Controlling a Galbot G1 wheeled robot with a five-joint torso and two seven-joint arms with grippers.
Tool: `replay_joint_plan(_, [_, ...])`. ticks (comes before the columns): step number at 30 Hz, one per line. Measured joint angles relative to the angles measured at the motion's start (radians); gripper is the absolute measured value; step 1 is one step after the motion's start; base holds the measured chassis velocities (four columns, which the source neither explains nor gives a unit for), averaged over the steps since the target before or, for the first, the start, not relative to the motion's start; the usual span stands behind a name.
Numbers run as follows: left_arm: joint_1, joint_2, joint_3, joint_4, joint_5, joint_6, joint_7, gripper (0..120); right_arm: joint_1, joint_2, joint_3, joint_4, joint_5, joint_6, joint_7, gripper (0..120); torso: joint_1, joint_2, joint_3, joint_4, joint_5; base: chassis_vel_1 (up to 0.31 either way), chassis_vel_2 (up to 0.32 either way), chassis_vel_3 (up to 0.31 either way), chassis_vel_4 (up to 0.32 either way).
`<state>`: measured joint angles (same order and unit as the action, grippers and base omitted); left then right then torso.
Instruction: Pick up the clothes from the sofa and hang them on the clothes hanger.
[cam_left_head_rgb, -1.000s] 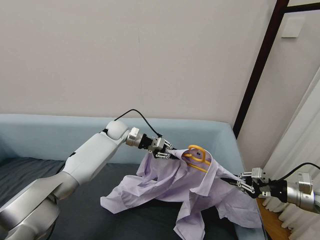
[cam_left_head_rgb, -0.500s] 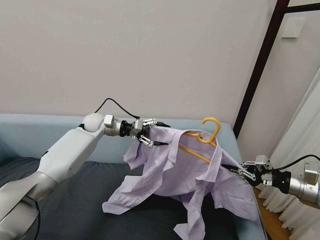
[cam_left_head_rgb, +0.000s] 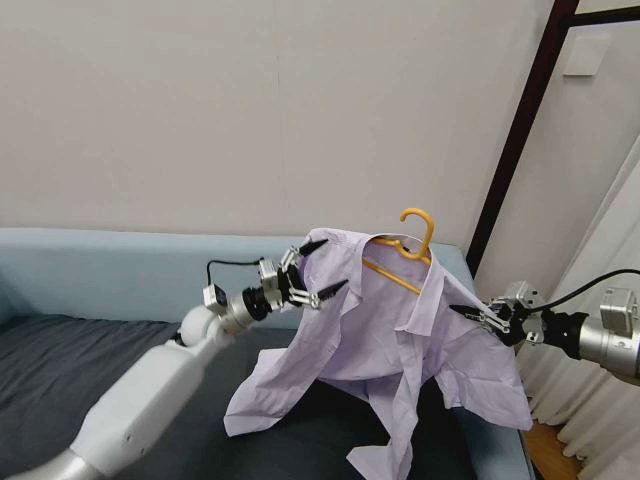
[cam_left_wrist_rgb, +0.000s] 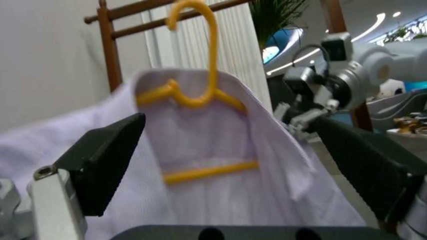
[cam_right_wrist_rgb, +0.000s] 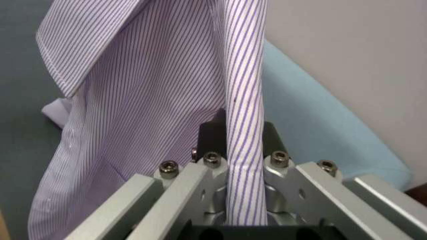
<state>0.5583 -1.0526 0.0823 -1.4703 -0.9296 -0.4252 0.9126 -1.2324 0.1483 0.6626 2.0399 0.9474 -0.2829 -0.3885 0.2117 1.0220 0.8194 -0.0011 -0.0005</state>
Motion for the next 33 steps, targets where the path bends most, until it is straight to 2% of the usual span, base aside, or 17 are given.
replay_joint_plan(3, [0.033,-0.029,0.007,-0.004,0.031,0.016,0.009,100,0.016,-0.044,0.003,0.01,0.022,-0.013,0.021,1,0.0,0.0,0.0,0.0,0.0,0.0,0.0,0.0,0.0])
replay_joint_plan(6, [0.049,-0.089,0.038,0.029,0.072,0.031,0.022,100,0.034,-0.102,0.017,0.019,0.062,-0.016,0.033,1,0.0,0.0,0.0,-0.0001,-0.0001,0.0,0.0,0.0,0.0])
replay_joint_plan(7, [0.049,-0.089,0.038,0.029,0.072,0.031,0.022,100,0.034,-0.102,0.017,0.019,0.062,-0.016,0.033,1,0.0,0.0,0.0,-0.0001,-0.0001,0.0,0.0,0.0,0.0])
replay_joint_plan(11, [0.028,-0.174,0.078,0.099,0.07,0.058,0.019,100,0.039,-0.124,0.028,0.025,0.076,-0.006,0.033,1,0.0,0.0,0.0,-0.0003,0.0001,0.0,0.0,0.0,0.0])
replay_joint_plan(14, [0.013,-0.209,0.097,0.131,0.054,0.075,0.017,100,0.039,-0.12,0.028,0.025,0.074,0.002,0.031,1,0.0,0.0,0.0,-0.0004,0.0003,0.0,0.0,0.0,0.0])
replay_joint_plan(17, [0.003,-0.233,0.112,0.152,0.033,0.088,0.017,94,0.039,-0.111,0.027,0.023,0.071,0.011,0.03,1,0.0,0.0,0.0,-0.0003,0.0003,0.0,0.0,0.0,0.0])
replay_joint_plan(22, [-0.003,-0.232,0.127,0.157,0.004,0.106,0.037,73,0.038,-0.099,0.026,0.009,0.058,0.024,0.026,1,0.0,0.0,0.0,0.0,0.0002,0.0,0.0,0.0,0.0])
replay_joint_plan(23, [-0.003,-0.232,0.127,0.157,0.004,0.106,0.037,73,0.038,-0.099,0.026,0.009,0.058,0.024,0.026,1,0.0,0.0,0.0,0.0,0.0002,0.0,0.0,0.0,0.0])
replay_joint_plan(28, [-0.009,-0.224,0.125,0.155,-0.018,0.109,0.045,52,0.037,-0.098,0.029,-0.008,0.047,0.034,0.013,1,0.0,0.0,0.0,0.0001,0.0,0.0,0.0,0.0,0.0])
replay_joint_plan(29, [-0.009,-0.224,0.125,0.155,-0.018,0.109,0.045,52,0.037,-0.098,0.029,-0.008,0.047,0.034,0.013,1,0.0,0.0,0.0,0.0001,0.0,0.0,0.0,0.0,0.0])
replay_joint_plan(33, [-0.004,-0.223,0.123,0.142,-0.021,0.109,0.044,34,0.037,-0.096,0.038,-0.014,0.042,0.039,0.012,1,0.0,0.0,0.0,-0.0001,-0.0001,0.0,0.0,0.0,0.0])
